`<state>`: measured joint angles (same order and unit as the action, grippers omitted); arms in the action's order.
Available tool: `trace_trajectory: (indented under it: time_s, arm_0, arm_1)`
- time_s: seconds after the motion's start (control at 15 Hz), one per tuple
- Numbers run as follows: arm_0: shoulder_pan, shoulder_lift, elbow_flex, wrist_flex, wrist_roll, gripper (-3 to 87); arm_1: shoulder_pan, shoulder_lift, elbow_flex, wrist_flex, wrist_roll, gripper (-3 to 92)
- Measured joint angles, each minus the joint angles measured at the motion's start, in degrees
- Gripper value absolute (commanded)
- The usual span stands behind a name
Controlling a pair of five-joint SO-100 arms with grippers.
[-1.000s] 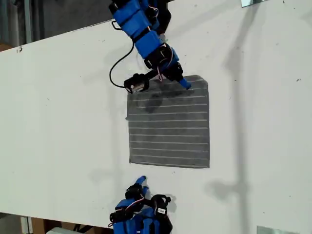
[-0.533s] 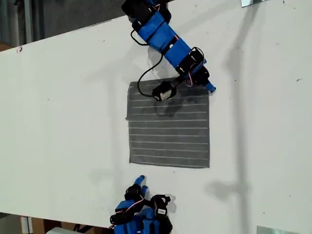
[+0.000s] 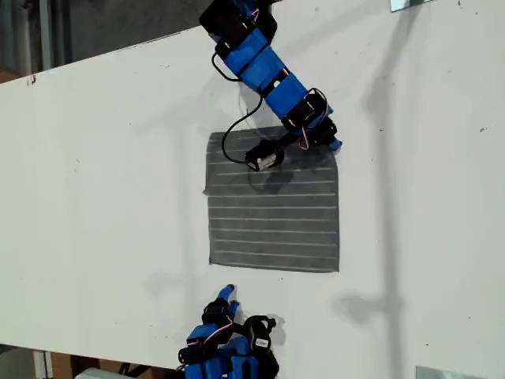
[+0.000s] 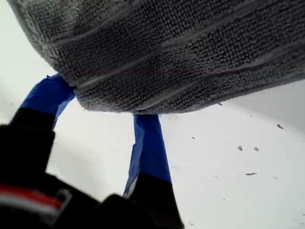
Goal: Grasp corners of a square towel and fold twice.
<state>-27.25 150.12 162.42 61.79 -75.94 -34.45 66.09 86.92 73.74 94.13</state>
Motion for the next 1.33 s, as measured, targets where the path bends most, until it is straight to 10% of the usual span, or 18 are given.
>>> trace_trajectory:
  time_s: [1.07, 1.33]
  arm_0:
    - [0.0, 0.0, 0.0, 0.0, 0.7, 18.0]
    - [0.0, 0.0, 0.0, 0.0, 0.7, 17.9]
  arm_1:
    - [1.5, 5.2, 0.7, 9.4, -2.0, 39.4]
    - [6.4, 4.0, 5.1, 0.0, -5.9, -0.2]
